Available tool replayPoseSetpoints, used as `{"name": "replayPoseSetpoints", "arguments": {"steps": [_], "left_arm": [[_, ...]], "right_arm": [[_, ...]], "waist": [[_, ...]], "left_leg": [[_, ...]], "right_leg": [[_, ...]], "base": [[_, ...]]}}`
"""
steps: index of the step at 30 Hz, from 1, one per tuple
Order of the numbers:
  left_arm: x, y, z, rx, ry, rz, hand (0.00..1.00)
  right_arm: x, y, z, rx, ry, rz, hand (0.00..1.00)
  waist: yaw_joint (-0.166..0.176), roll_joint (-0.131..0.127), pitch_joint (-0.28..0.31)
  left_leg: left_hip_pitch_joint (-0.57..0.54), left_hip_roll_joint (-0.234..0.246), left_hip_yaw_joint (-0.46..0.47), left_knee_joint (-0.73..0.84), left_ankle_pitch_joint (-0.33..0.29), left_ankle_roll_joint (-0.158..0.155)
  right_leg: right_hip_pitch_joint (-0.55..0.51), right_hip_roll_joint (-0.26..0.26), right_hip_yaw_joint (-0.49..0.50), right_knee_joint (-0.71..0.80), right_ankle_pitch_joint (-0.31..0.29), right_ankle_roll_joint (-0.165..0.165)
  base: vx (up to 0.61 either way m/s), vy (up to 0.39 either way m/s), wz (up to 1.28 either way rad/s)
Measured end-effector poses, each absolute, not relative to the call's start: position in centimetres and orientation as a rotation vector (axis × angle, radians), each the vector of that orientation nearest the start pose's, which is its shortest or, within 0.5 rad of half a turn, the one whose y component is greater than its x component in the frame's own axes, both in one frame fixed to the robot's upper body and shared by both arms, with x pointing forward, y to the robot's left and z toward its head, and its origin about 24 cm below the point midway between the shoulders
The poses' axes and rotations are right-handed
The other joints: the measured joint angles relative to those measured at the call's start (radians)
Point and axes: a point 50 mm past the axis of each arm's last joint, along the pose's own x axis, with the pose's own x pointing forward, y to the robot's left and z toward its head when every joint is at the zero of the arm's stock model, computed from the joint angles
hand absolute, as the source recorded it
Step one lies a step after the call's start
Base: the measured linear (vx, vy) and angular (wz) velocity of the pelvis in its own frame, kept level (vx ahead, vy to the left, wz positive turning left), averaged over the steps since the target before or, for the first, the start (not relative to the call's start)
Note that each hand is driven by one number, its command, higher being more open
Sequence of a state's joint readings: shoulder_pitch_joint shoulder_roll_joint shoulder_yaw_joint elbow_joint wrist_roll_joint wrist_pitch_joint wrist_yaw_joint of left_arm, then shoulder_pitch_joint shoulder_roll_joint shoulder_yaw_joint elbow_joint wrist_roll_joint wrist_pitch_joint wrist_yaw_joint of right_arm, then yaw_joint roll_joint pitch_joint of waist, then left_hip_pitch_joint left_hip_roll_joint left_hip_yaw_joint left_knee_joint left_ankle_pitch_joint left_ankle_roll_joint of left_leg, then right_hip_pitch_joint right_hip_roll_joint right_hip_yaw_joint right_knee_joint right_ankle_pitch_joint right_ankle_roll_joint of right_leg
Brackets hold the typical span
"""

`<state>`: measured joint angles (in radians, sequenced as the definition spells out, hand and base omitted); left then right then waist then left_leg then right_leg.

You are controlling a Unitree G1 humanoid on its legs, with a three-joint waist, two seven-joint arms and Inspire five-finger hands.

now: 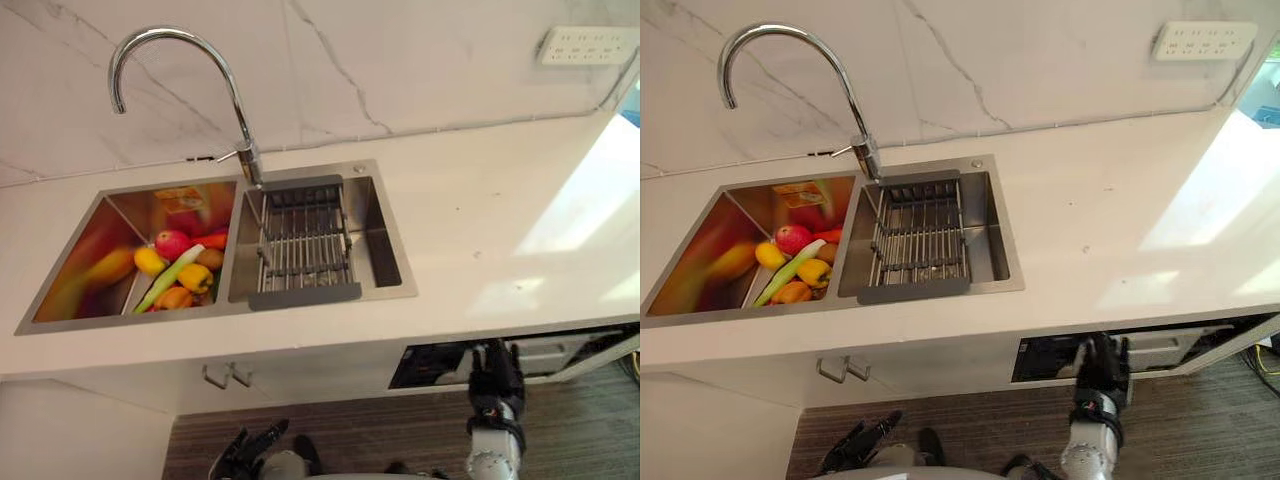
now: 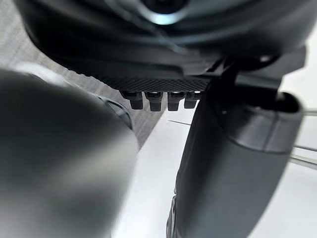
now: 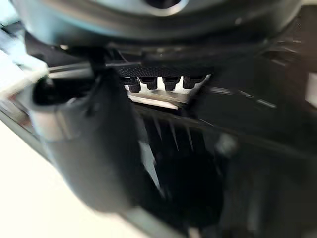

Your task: Walk over to the sink, pick up the cup, carry it to the dishwasher, place the cup inside the dishwasher, then close the dishwasher door

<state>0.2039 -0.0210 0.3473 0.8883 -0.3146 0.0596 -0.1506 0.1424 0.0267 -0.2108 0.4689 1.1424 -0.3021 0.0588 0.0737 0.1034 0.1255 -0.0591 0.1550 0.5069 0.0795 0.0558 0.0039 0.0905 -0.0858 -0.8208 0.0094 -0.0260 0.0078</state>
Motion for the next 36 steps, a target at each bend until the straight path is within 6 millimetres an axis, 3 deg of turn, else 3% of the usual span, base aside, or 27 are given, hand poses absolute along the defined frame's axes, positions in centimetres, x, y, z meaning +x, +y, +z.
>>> {"name": "replayPoseSetpoints", "arguments": {"steps": [3,6,9,11,12,17,25,28,30,31,32,34,35,36], "left_arm": [[6.8,18.7,-15.9,-0.560,1.008,0.416,1.00],[6.4,18.8,-15.9,-0.564,1.002,0.431,1.00],[6.6,18.8,-15.8,-0.578,0.970,0.447,1.00],[6.7,18.7,-15.9,-0.598,0.963,0.456,1.00],[6.8,18.5,-15.9,-0.625,0.952,0.467,1.00],[6.4,18.6,-16.0,-0.668,0.941,0.480,1.00],[4.7,20.6,-16.2,-0.738,0.953,0.464,1.00],[4.4,20.7,-16.4,-0.732,0.997,0.424,1.00],[4.5,21.0,-16.4,-0.677,1.045,0.364,1.00],[4.7,21.4,-16.4,-0.655,1.056,0.337,1.00],[5.0,21.7,-16.3,-0.632,1.064,0.310,1.00],[5.4,21.8,-16.2,-0.596,1.083,0.268,1.00],[5.5,21.9,-16.2,-0.585,1.087,0.256,1.00],[5.7,22.0,-16.1,-0.581,1.089,0.247,1.00]], "right_arm": [[16.3,-21.5,-7.8,1.018,0.156,-0.579,1.00],[15.3,-20.0,-8.6,0.991,0.245,-0.423,1.00],[13.5,-18.0,-10.7,0.869,0.437,-0.217,1.00],[11.7,-17.5,-12.5,0.801,0.570,-0.183,1.00],[11.7,-17.5,-13.1,0.746,0.627,-0.166,1.00],[11.0,-19.1,-14.4,0.642,0.733,-0.280,1.00],[4.7,-20.9,-16.7,0.490,1.088,-0.583,1.00],[3.7,-21.3,-16.9,0.500,1.128,-0.657,1.00],[4.7,-22.1,-16.6,0.475,1.094,-0.661,1.00],[5.2,-22.3,-16.6,0.471,1.092,-0.657,1.00],[5.6,-22.2,-16.6,0.475,1.094,-0.652,1.00],[6.4,-21.7,-16.6,0.492,1.106,-0.633,1.00],[6.9,-21.3,-16.7,0.504,1.107,-0.619,1.00],[7.5,-20.7,-16.7,0.521,1.106,-0.601,1.00]], "waist": [[0.026,0.001,0.001],[0.028,-0.001,0.001],[0.030,-0.018,-0.005],[0.034,-0.019,-0.010],[0.044,-0.021,-0.010],[0.054,-0.040,-0.016],[0.075,-0.107,-0.070],[0.067,-0.118,-0.083],[0.040,-0.121,-0.082],[0.034,-0.127,-0.081],[0.024,-0.128,-0.076],[0.012,-0.128,-0.077],[0.005,-0.128,-0.076],[-0.007,-0.137,-0.071]], "left_leg": [[-0.008,0.017,0.012,0.001,-0.002,-0.006],[-0.015,0.033,0.029,0.013,-0.002,-0.011],[-0.022,0.048,0.029,0.026,0.000,-0.011],[-0.021,0.053,0.028,0.032,0.001,-0.010],[-0.024,0.051,0.029,0.028,0.003,-0.005],[-0.006,0.022,0.032,-0.026,0.007,-0.010],[0.028,-0.035,0.054,-0.076,0.009,-0.005],[0.048,-0.095,-0.011,-0.131,-0.014,0.007],[0.054,-0.118,-0.076,-0.135,-0.017,0.012],[0.064,-0.126,-0.107,-0.134,-0.019,0.018],[0.075,-0.129,-0.138,-0.130,-0.015,0.026],[0.077,-0.123,-0.199,-0.109,-0.013,0.031],[0.077,-0.125,-0.222,-0.107,-0.012,0.029],[0.077,-0.142,-0.254,-0.105,-0.012,0.024]], "right_leg": [[-0.016,0.012,0.014,0.000,-0.006,-0.009],[-0.018,0.039,0.020,-0.028,-0.007,-0.012],[-0.018,0.050,0.006,-0.030,-0.016,-0.025],[-0.013,0.048,-0.018,-0.027,-0.025,-0.039],[-0.017,0.047,-0.022,-0.026,-0.026,-0.040],[-0.014,0.017,-0.064,-0.006,-0.025,-0.031],[-0.015,-0.042,-0.046,0.025,-0.015,0.029],[-0.050,-0.143,-0.049,0.208,-0.071,0.071],[-0.128,-0.261,0.033,0.505,-0.080,0.051],[-0.166,-0.297,0.097,0.609,-0.061,0.031],[-0.182,-0.302,0.158,0.652,-0.069,0.043],[-0.173,-0.236,0.276,0.542,-0.121,0.059],[-0.164,-0.202,0.323,0.457,-0.120,0.060],[-0.152,-0.172,0.361,0.350,-0.072,0.050]], "base": [[-0.05,0.045,-0.14],[-0.02,0.009,-0.17],[0.01,0.000,0.10],[0.03,0.022,0.31],[0.03,0.049,0.19],[0.07,0.113,0.28],[0.11,0.174,-0.04],[0.15,0.188,0.26],[0.14,0.202,0.79],[0.10,0.117,0.87],[0.13,0.048,1.02],[0.16,0.015,0.98],[0.17,-0.052,0.88],[0.11,-0.054,0.61]]}}
